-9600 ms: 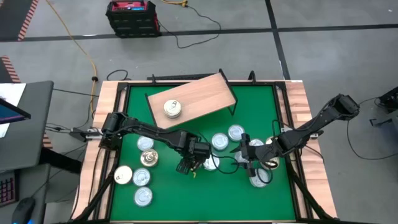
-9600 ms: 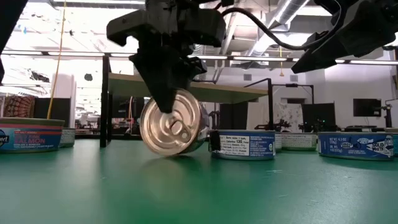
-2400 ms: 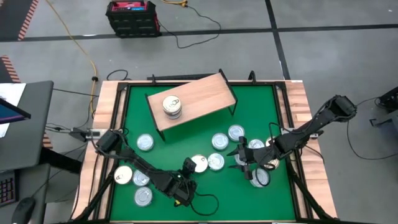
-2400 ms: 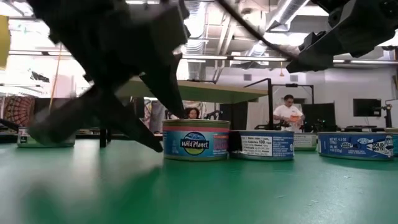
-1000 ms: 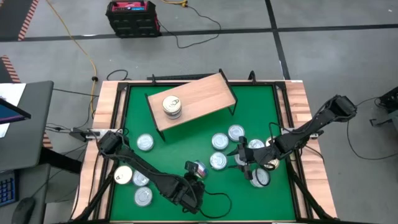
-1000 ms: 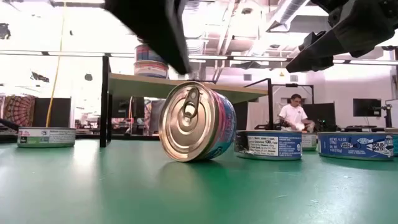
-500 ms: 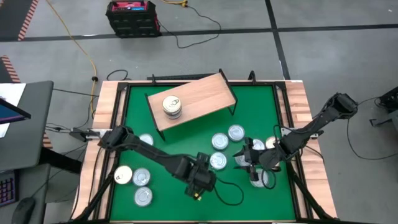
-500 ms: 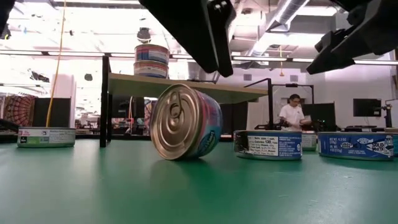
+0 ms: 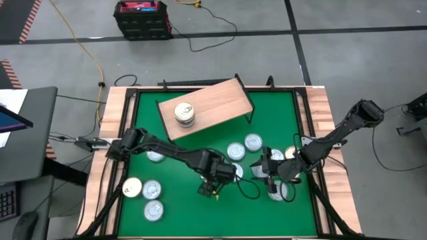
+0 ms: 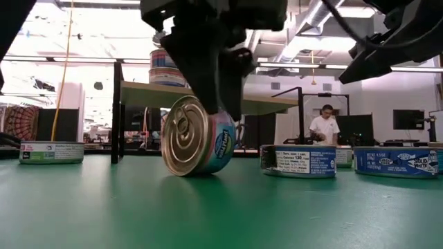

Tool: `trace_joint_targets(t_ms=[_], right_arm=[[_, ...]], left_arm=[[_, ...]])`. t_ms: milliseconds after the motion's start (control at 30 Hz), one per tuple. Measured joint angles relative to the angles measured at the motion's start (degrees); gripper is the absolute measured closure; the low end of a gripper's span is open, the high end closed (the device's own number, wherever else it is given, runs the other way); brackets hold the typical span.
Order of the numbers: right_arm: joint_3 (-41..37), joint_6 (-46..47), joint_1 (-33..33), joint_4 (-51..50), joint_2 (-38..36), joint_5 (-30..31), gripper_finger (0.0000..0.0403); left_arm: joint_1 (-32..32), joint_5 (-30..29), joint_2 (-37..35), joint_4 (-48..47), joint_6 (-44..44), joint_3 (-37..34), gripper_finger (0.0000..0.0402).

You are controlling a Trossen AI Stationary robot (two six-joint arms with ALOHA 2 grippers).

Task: Stack canned seafood by type on shelf
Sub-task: Stack the blue pink tuna can on top of the blue pink tuna can on the shelf

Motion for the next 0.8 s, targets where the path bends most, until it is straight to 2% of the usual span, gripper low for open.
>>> trace_joint_targets(t_ms=[133,300,633,800], right_arm=[[0.0,0.0,0.0,0.0,0.0,0.0,0.0138],[0.0,-0.1,0.0,0.0,0.0,0.0,0.0138],[0.0,-0.1,0.0,0.6,0.0,0.0,0.0138],[0.0,-0.5,0.0,0.7,0.0,0.0,0.0138]], left_arm=[[0.5,0.0,0.0,-4.9,0.8,-0.2,0.011],[-0.2,-0.4,0.0,-6.2,3.9,-0.2,0.0133],[-2.7,-9.0,0.1,-12.6,12.1,-1.4,0.0216],[-3.0,-8.1,0.1,-13.3,10.6,-1.4,0.022]])
